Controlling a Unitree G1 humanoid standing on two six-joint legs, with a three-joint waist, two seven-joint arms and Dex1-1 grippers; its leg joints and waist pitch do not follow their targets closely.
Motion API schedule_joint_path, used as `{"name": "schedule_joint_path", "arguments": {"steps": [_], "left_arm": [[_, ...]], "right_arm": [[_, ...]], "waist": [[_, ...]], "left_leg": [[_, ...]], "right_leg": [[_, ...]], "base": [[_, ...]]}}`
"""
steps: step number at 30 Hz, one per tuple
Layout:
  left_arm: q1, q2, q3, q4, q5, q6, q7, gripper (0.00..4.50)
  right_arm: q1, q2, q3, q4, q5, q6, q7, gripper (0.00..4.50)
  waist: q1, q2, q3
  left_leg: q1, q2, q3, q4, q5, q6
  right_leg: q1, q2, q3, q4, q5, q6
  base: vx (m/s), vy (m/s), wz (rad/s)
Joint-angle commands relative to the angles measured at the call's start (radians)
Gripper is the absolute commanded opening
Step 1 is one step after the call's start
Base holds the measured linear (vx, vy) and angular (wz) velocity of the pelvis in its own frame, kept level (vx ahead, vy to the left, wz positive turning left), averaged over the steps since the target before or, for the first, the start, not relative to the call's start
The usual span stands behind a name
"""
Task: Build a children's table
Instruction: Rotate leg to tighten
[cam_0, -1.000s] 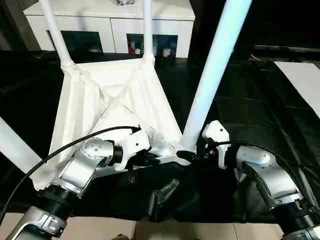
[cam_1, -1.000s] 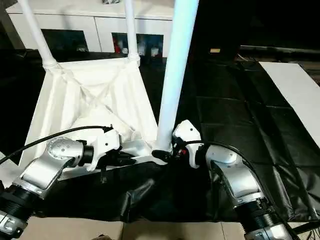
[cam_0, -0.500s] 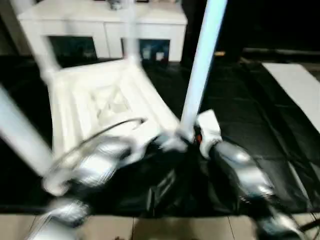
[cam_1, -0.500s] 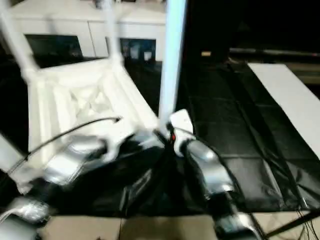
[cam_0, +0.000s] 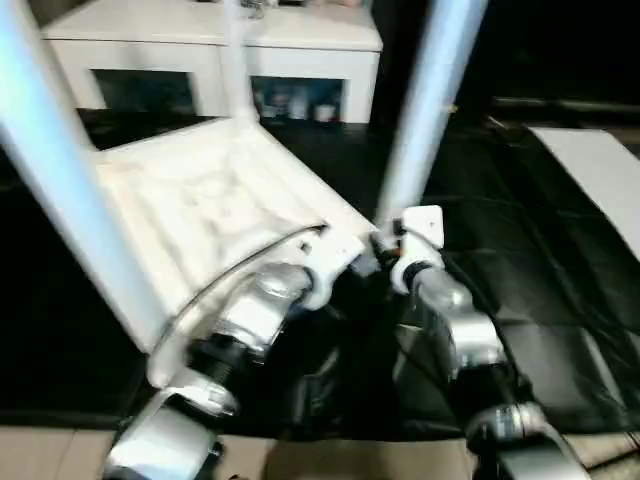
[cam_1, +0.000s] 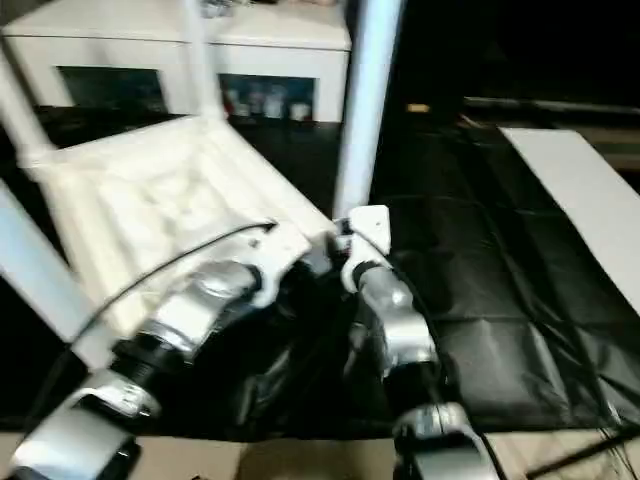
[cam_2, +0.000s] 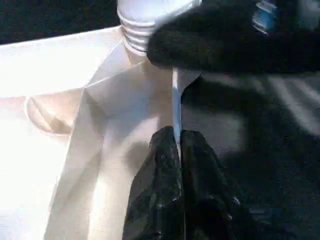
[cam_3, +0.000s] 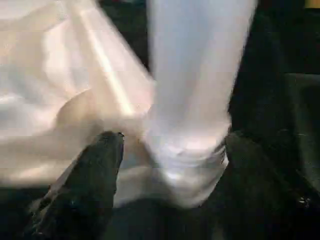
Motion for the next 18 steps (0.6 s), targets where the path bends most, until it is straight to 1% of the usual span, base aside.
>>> {"name": "schedule_joint_path", "arguments": {"steps": [1,2,3,4,5,6,7,8,9,10,11,12,13,14,15,16,17,18], "left_arm": [[0.026,0.030,-0.006,-0.039,0.023,-0.012,-0.017,0.00],[0.032,0.038,-0.007,-0.049,0.024,-0.008,-0.025,0.00],[0.041,0.051,-0.008,-0.066,0.024,-0.003,-0.038,0.00],[0.063,0.083,-0.014,-0.104,0.024,-0.004,-0.076,0.00],[0.063,0.083,-0.014,-0.104,0.024,-0.004,-0.076,0.00],[0.093,0.124,-0.025,-0.154,0.014,-0.023,-0.141,0.00],[0.152,0.205,-0.048,-0.246,-0.024,-0.064,-0.286,0.00],[0.177,0.236,-0.060,-0.280,-0.053,-0.098,-0.362,0.00],[0.177,0.236,-0.060,-0.281,-0.053,-0.098,-0.362,0.00],[0.195,0.263,-0.071,-0.307,-0.077,-0.101,-0.415,0.00],[0.195,0.263,-0.071,-0.307,-0.077,-0.101,-0.415,0.00],[0.213,0.292,-0.081,-0.331,-0.106,-0.111,-0.478,0.00],[0.227,0.310,-0.083,-0.350,-0.131,-0.099,-0.522,0.00],[0.228,0.311,-0.083,-0.351,-0.132,-0.098,-0.524,0.00],[0.234,0.319,-0.083,-0.361,-0.144,-0.087,-0.544,0.00],[0.240,0.321,-0.082,-0.366,-0.155,-0.080,-0.561,0.00],[0.243,0.323,-0.082,-0.369,-0.159,-0.077,-0.569,0.00],[0.247,0.328,-0.083,-0.376,-0.165,-0.073,-0.584,0.00]], "right_arm": [[-0.002,-0.024,0.015,-0.059,0.004,0.003,0.026,3.84],[0.001,-0.037,0.018,-0.070,-0.003,0.005,0.029,3.84],[0.007,-0.058,0.024,-0.089,-0.015,0.007,0.034,3.84],[0.026,-0.109,0.041,-0.133,-0.018,0.016,0.095,3.84],[0.026,-0.109,0.041,-0.133,-0.018,0.016,0.095,3.84],[0.053,-0.167,0.050,-0.185,0.008,0.036,0.197,3.84],[0.112,-0.284,0.081,-0.269,0.036,0.025,0.399,3.84],[0.130,-0.320,0.088,-0.289,0.043,0.010,0.457,3.84],[0.131,-0.320,0.088,-0.289,0.043,0.010,0.457,3.84],[0.146,-0.345,0.094,-0.306,0.053,0.003,0.504,3.84],[0.146,-0.345,0.094,-0.306,0.053,0.003,0.504,3.84],[0.163,-0.374,0.102,-0.324,0.069,-0.004,0.558,3.84],[0.175,-0.397,0.112,-0.336,0.083,-0.007,0.597,3.84],[0.175,-0.399,0.113,-0.337,0.084,-0.008,0.599,3.84],[0.181,-0.411,0.119,-0.343,0.092,-0.008,0.619,3.84],[0.183,-0.418,0.126,-0.344,0.097,-0.010,0.631,3.84],[0.184,-0.421,0.130,-0.346,0.100,-0.010,0.639,3.84],[0.186,-0.426,0.138,-0.354,0.112,-0.006,0.662,3.84]], "waist": [[0.010,-0.006,-0.069],[0.011,-0.005,-0.070],[0.013,-0.003,-0.067],[0.014,0.000,-0.066],[0.017,-0.002,-0.066],[0.017,0.002,-0.064],[0.017,0.002,-0.063],[0.022,0.003,-0.061],[0.016,0.004,-0.057],[0.015,0.003,-0.057],[0.014,0.002,-0.055],[0.014,0.003,-0.052],[0.014,0.000,-0.052],[0.015,0.002,-0.049],[0.014,0.002,-0.050],[0.016,0.005,-0.048],[0.015,0.003,-0.049],[0.015,0.002,-0.049]], "left_leg": [[-0.001,0.048,-0.020,-0.072,-0.097,0.057],[-0.001,0.045,-0.015,-0.066,-0.038,0.081],[0.000,0.046,-0.014,-0.066,-0.029,0.091],[0.001,0.045,-0.012,-0.065,-0.035,0.101],[0.002,0.049,-0.012,-0.066,-0.045,0.108],[0.003,0.048,-0.013,-0.068,-0.068,0.110],[0.002,0.050,-0.013,-0.068,-0.077,0.110],[0.000,0.057,-0.016,-0.069,-0.101,0.112],[0.004,0.057,-0.013,-0.072,-0.132,0.107],[0.007,0.055,-0.011,-0.072,-0.142,0.101],[0.006,0.053,-0.010,-0.074,-0.166,0.092],[0.008,0.054,-0.011,-0.075,-0.195,0.083],[0.008,0.057,-0.012,-0.078,-0.201,0.079],[0.010,0.059,-0.013,-0.082,-0.209,0.069],[0.010,0.058,-0.012,-0.080,-0.220,0.065],[0.016,0.059,-0.011,-0.081,-0.229,0.057],[0.012,0.057,-0.012,-0.082,-0.227,0.050],[0.010,0.057,-0.013,-0.083,-0.223,0.047]], "right_leg": [[0.056,-0.070,0.043,-0.065,-0.097,-0.181],[0.053,-0.065,0.044,-0.053,0.018,-0.212],[0.051,-0.064,0.042,-0.053,0.042,-0.225],[0.052,-0.062,0.041,-0.051,0.061,-0.242],[0.054,-0.064,0.041,-0.051,0.064,-0.246],[0.057,-0.063,0.039,-0.055,0.044,-0.248],[0.057,-0.064,0.041,-0.055,0.037,-0.247],[0.062,-0.068,0.043,-0.054,0.031,-0.242],[0.052,-0.065,0.043,-0.058,0.001,-0.251],[0.051,-0.064,0.043,-0.060,-0.013,-0.256],[0.050,-0.063,0.043,-0.063,-0.054,-0.258],[0.047,-0.065,0.043,-0.068,-0.110,-0.249],[0.048,-0.067,0.044,-0.069,-0.131,-0.246],[0.045,-0.067,0.044,-0.071,-0.160,-0.240],[0.045,-0.065,0.044,-0.070,-0.168,-0.239],[0.039,-0.063,0.046,-0.074,-0.180,-0.237],[0.043,-0.064,0.045,-0.071,-0.181,-0.236],[0.045,-0.065,0.045,-0.071,-0.182,-0.234]], "base": [[0.000,0.000,0.00],[0.000,0.000,0.00],[0.000,0.000,0.00],[0.000,0.000,0.00],[0.000,0.000,0.00],[0.000,0.000,0.00],[0.000,0.000,0.00],[0.000,0.000,0.00],[0.000,0.000,0.00],[0.000,0.000,0.00],[0.000,0.000,0.00],[0.000,0.000,0.00],[0.000,0.000,0.00],[0.000,0.000,0.00],[0.000,0.000,0.00],[0.000,0.000,0.00],[0.000,0.000,0.00],[0.000,0.000,0.00]]}}
